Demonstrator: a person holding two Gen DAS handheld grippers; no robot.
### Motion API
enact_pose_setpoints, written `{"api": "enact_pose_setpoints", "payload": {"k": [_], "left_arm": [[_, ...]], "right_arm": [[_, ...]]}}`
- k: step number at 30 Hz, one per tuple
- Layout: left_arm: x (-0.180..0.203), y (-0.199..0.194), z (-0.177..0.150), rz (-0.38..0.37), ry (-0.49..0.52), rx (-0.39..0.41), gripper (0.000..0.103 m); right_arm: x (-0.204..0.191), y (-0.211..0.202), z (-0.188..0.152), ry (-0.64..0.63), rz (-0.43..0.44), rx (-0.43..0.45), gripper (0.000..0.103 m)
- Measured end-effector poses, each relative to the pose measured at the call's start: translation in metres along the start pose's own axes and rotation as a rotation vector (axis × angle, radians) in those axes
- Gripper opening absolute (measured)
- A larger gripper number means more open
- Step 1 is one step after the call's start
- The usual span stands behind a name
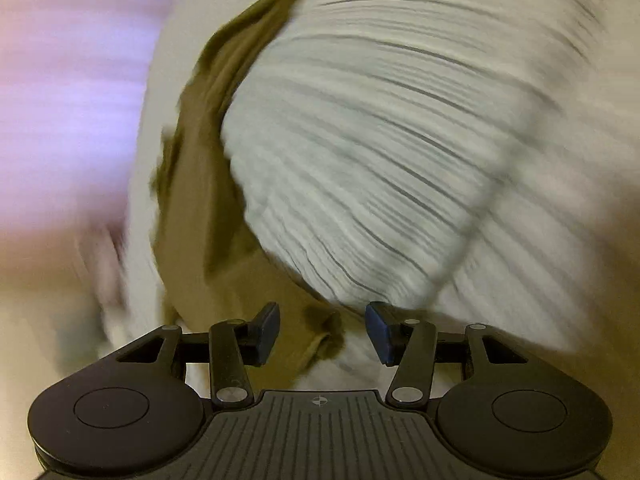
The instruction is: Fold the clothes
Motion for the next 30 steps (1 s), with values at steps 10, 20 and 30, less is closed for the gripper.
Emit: {"api": "enact_pose_setpoints", "payload": {"k": [10, 20, 30], "left_arm": [[-0.001, 0.002, 0.012, -0.151, -0.042, -0.022, 0.001], [-0.002, -0.014, 0.067, -0.023, 0.180, 0.018, 0.002], [-0.009, -0.003, 0.050, -0.057, 0.166, -0.046, 0.001]], "right_arm": [[0.019, -0.015, -0.031, 0.283, 0.049, 0.084, 0.052], [0.027, 0.018, -0.058, 0.420, 0.093, 0.057, 0.051], [-0.030, 0.028, -0.058, -0.053, 0.000, 0.064, 0.003]]}}
Point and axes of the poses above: each gripper's, at about its wrist camera, not at the fingertips, and y roughly the way its jaws point, x to its right, z to its top, the point moved 1 cm from there along y, roughly the way its jaws point, and after that the axes turned 4 degrees about z, right-handed, at the moved point
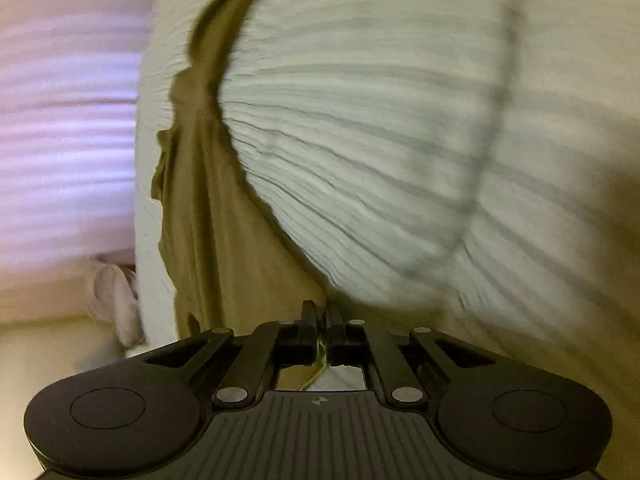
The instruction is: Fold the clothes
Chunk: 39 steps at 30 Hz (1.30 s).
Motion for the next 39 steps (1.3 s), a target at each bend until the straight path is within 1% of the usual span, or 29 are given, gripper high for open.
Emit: {"api": "enact_pose_setpoints", "payload": {"k": [2, 3, 6, 8, 10, 12, 13, 15, 16, 17, 18, 20, 22, 24, 25, 28, 29, 30, 31, 32, 33, 35, 36, 38, 39], "left_arm": [[0.007, -0.013, -0.008, -0.048, 0.020, -0.012, 0.001], [0.011, -0.020, -0.011, -0.072, 0.030, -0.018, 0.001], [0.022, -0.033, -0.036, -0.141, 0.064, -0.066, 0.001], [0.027, -0.035, -0.053, -0.158, 0.077, -0.081, 0.002], [0.025, -0.031, -0.068, -0.144, 0.067, -0.090, 0.001], [0.017, -0.018, -0.080, -0.109, 0.052, -0.116, 0.001], [0.013, -0.011, -0.086, -0.074, 0.060, -0.129, 0.001], [0.006, 0.000, -0.094, -0.031, 0.063, -0.146, 0.002], [0.006, -0.002, -0.094, -0.027, 0.049, -0.139, 0.001], [0.008, -0.008, -0.094, -0.034, 0.045, -0.122, 0.001], [0.013, -0.017, -0.094, -0.051, 0.069, -0.090, 0.001], [0.019, -0.031, -0.098, -0.049, 0.133, -0.058, 0.001], [0.015, -0.029, -0.104, -0.007, 0.164, -0.070, 0.003], [0.010, -0.019, -0.108, 0.031, 0.147, -0.088, 0.004], [0.007, -0.014, -0.110, 0.050, 0.137, -0.096, 0.006], [0.017, -0.013, -0.114, 0.087, 0.193, -0.092, 0.007], [0.019, -0.015, -0.114, 0.096, 0.207, -0.106, 0.007], [0.020, -0.019, -0.112, 0.106, 0.208, -0.122, 0.007], [0.022, -0.022, -0.111, 0.116, 0.208, -0.138, 0.006], [0.024, -0.028, -0.107, 0.122, 0.206, -0.142, 0.009], [0.026, -0.035, -0.101, 0.134, 0.214, -0.139, 0.010], [0.037, -0.046, -0.090, 0.149, 0.259, -0.087, 0.010], [0.044, -0.050, -0.083, 0.138, 0.282, -0.052, 0.010], [0.056, -0.047, -0.070, 0.099, 0.290, -0.001, 0.010], [0.060, -0.040, -0.067, 0.073, 0.285, 0.010, 0.011]], "right_arm": [[-0.019, -0.027, 0.009, -0.075, 0.025, 0.041, 0.002], [-0.026, -0.042, 0.013, -0.107, 0.025, 0.059, 0.002], [-0.041, -0.083, 0.027, -0.182, -0.024, 0.107, 0.002], [-0.038, -0.101, 0.032, -0.198, -0.065, 0.115, 0.002], [-0.034, -0.114, 0.036, -0.221, -0.110, 0.118, 0.002], [-0.025, -0.108, 0.032, -0.249, -0.160, 0.116, 0.002], [-0.017, -0.100, 0.031, -0.247, -0.192, 0.113, 0.002], [0.001, -0.080, 0.030, -0.221, -0.254, 0.100, 0.002], [0.007, -0.078, 0.027, -0.211, -0.276, 0.093, 0.002], [0.009, -0.080, 0.025, -0.215, -0.281, 0.091, 0.002], [0.006, -0.083, 0.022, -0.236, -0.276, 0.090, 0.002], [-0.001, -0.090, 0.019, -0.293, -0.269, 0.087, 0.002], [0.000, -0.087, 0.016, -0.321, -0.284, 0.051, 0.002], [0.007, -0.071, 0.017, -0.328, -0.326, -0.002, 0.003], [0.007, -0.063, 0.016, -0.329, -0.350, -0.027, 0.003], [-0.008, -0.055, 0.013, -0.422, -0.435, -0.068, 0.003], [-0.015, -0.055, 0.012, -0.463, -0.471, -0.080, 0.005], [-0.022, -0.054, 0.013, -0.490, -0.496, -0.083, 0.015], [-0.029, -0.055, 0.015, -0.510, -0.527, -0.066, 0.037], [-0.039, -0.057, 0.016, -0.532, -0.551, -0.030, 0.056], [-0.048, -0.057, 0.017, -0.554, -0.561, 0.011, 0.060], [-0.067, -0.055, 0.018, -0.621, -0.544, 0.072, 0.060], [-0.076, -0.050, 0.016, -0.662, -0.521, 0.085, 0.060], [-0.093, -0.032, 0.008, -0.751, -0.470, 0.075, 0.060], [-0.098, -0.018, 0.001, -0.790, -0.459, 0.053, 0.060]]}}
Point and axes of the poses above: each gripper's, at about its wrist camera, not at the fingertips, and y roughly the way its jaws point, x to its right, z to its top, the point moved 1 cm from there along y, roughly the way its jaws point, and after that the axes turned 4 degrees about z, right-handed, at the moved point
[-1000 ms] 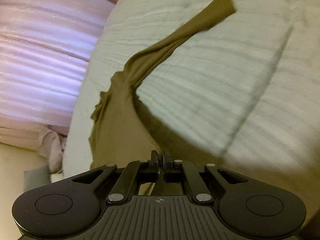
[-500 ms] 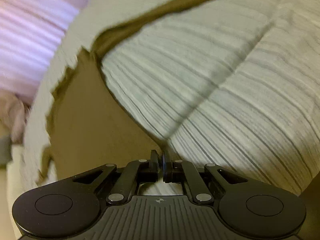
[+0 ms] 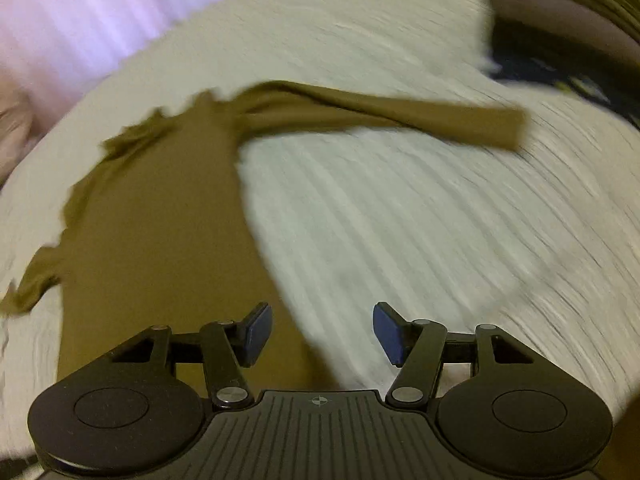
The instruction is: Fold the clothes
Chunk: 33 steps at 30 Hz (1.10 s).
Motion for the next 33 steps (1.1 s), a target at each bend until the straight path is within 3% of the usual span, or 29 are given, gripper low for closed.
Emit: {"api": "enact_pose_setpoints", "payload": {"k": [3, 6, 8, 11, 12, 14, 19, 22, 25, 28, 30, 31, 32, 33], "left_arm": [[0.011, 0.025, 0.000, -0.015, 0.008, -0.026, 0.013], [0.021, 0.053, -0.006, 0.001, 0.030, -0.089, 0.012], [0.010, 0.042, 0.005, 0.009, -0.008, -0.078, 0.012], [-0.010, 0.025, 0.027, 0.042, -0.061, -0.038, 0.016], [-0.021, 0.019, 0.044, 0.075, -0.079, 0.001, 0.019], [-0.044, 0.014, 0.082, 0.150, -0.135, 0.088, 0.039], [-0.088, 0.041, 0.210, 0.279, -0.201, 0.210, 0.043], [-0.092, 0.060, 0.279, 0.372, -0.161, 0.243, 0.050], [-0.092, 0.092, 0.338, 0.404, -0.174, 0.230, 0.052], [-0.102, 0.124, 0.370, 0.461, -0.187, 0.211, 0.053], [-0.109, 0.143, 0.381, 0.527, -0.183, 0.183, 0.047], [-0.113, 0.149, 0.382, 0.555, -0.170, 0.181, 0.035], [-0.116, 0.152, 0.381, 0.581, -0.148, 0.193, 0.011], [-0.121, 0.147, 0.376, 0.581, -0.151, 0.216, 0.002]], "right_arm": [[-0.031, 0.031, -0.005, -0.072, 0.049, -0.027, 0.060], [-0.045, 0.063, -0.018, -0.105, 0.015, -0.119, 0.060], [-0.042, 0.071, -0.030, -0.140, -0.040, -0.175, 0.060], [-0.031, 0.068, -0.027, -0.094, -0.061, -0.179, 0.060], [-0.028, 0.067, -0.023, -0.063, -0.063, -0.177, 0.060], [-0.025, 0.073, -0.007, -0.011, -0.079, -0.152, 0.060], [-0.025, 0.086, 0.033, 0.068, -0.104, -0.074, 0.060], [-0.025, 0.092, 0.048, 0.058, -0.121, -0.058, 0.060], [-0.024, 0.101, 0.056, 0.061, -0.150, -0.068, 0.060], [-0.019, 0.108, 0.057, 0.081, -0.172, -0.082, 0.060], [-0.019, 0.107, 0.053, 0.086, -0.185, -0.091, 0.060], [-0.020, 0.107, 0.052, 0.086, -0.190, -0.094, 0.060], [-0.021, 0.107, 0.051, 0.084, -0.194, -0.096, 0.060], [-0.022, 0.107, 0.051, 0.083, -0.199, -0.098, 0.060]]}}
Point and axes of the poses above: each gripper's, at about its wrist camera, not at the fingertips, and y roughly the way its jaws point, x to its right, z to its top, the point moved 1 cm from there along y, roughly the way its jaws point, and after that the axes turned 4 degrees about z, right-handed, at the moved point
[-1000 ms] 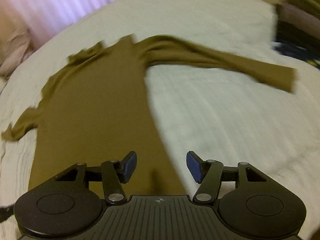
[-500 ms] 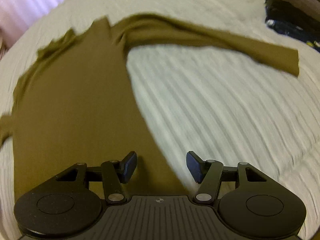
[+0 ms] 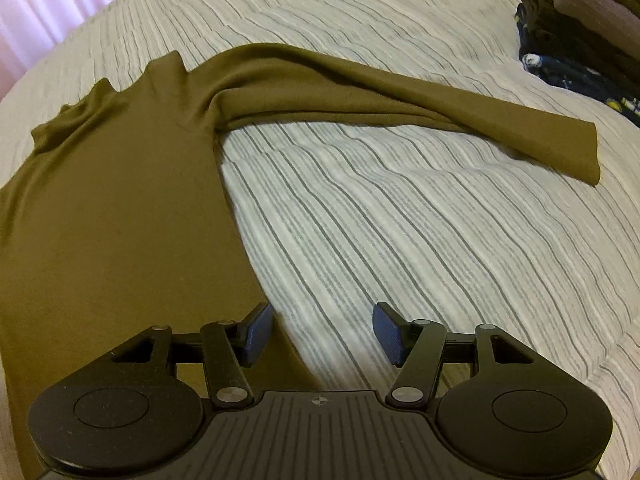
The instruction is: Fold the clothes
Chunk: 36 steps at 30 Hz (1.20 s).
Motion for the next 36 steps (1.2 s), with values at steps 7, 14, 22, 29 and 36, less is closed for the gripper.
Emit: {"api": "enact_pose_setpoints", "payload": {"k": [7, 14, 22, 29, 36], "left_arm": [[-0.113, -0.066, -0.059, -0.160, -0.409, 0.214, 0.002], [-0.176, -0.061, -0.153, -0.146, -0.604, 0.104, 0.005], [-0.194, -0.069, -0.146, -0.201, -0.757, 0.124, 0.027], [-0.196, -0.055, -0.141, -0.242, -0.754, 0.135, 0.001], [-0.205, -0.109, -0.154, -0.251, -0.717, 0.259, 0.001]], "right_arm": [[-0.004, 0.007, -0.002, -0.004, -0.023, -0.005, 0.060], [-0.016, 0.016, -0.011, -0.069, -0.035, -0.026, 0.060], [-0.009, 0.002, -0.024, -0.029, -0.007, -0.009, 0.060], [-0.003, -0.011, -0.048, -0.024, 0.010, -0.003, 0.060], [0.005, -0.019, -0.060, -0.013, 0.001, 0.002, 0.060]]}}
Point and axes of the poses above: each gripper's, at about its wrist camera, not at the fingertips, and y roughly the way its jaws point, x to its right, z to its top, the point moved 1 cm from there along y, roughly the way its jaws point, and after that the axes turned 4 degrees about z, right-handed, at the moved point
